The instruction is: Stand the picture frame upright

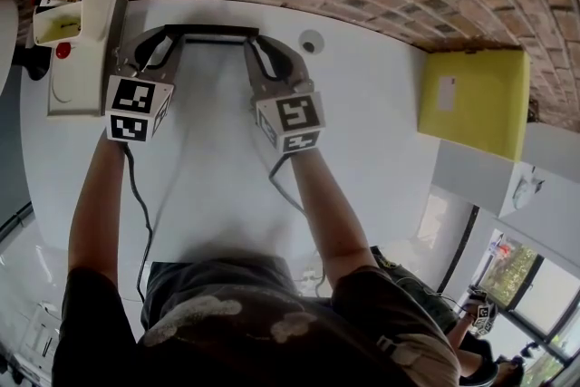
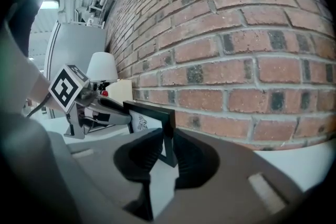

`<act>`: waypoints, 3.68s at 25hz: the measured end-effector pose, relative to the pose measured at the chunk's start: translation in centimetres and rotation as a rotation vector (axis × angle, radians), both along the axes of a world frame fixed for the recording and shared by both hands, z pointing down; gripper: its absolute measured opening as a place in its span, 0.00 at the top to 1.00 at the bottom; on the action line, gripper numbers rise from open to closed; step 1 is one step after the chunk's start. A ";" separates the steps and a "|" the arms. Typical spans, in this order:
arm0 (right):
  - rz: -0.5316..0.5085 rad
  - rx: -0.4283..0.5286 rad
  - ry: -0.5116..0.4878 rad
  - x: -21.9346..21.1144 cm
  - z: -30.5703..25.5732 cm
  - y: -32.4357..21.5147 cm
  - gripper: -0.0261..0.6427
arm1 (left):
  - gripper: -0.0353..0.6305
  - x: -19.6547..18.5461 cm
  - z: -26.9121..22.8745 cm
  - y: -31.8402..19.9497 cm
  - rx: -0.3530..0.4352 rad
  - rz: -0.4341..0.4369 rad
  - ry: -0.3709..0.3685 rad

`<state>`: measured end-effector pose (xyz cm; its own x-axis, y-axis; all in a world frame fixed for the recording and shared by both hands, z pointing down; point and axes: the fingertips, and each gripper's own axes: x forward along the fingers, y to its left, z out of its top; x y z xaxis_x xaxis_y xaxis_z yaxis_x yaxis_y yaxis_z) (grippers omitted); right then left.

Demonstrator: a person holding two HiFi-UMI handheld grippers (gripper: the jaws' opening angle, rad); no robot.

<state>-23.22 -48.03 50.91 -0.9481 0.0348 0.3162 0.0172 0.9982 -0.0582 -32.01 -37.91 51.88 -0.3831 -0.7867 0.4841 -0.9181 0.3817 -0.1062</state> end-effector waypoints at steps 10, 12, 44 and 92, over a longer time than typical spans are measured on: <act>0.009 0.028 -0.016 -0.1 0.0 0.0 0.86 | 0.79 -0.4 -0.1 -0.1 -0.009 0.010 -0.061; 0.008 0.032 -0.011 -0.2 0.0 -0.1 0.86 | 0.78 -0.5 -0.1 -0.2 -0.015 0.007 -0.069; -0.049 -0.026 0.039 1.5 -0.2 1.6 0.53 | 0.41 3.0 -1.5 1.1 0.015 -0.027 0.028; 0.577 0.072 -0.027 18.8 -13.3 22.3 0.95 | 0.93 13.1 -13.3 25.8 0.258 0.333 0.098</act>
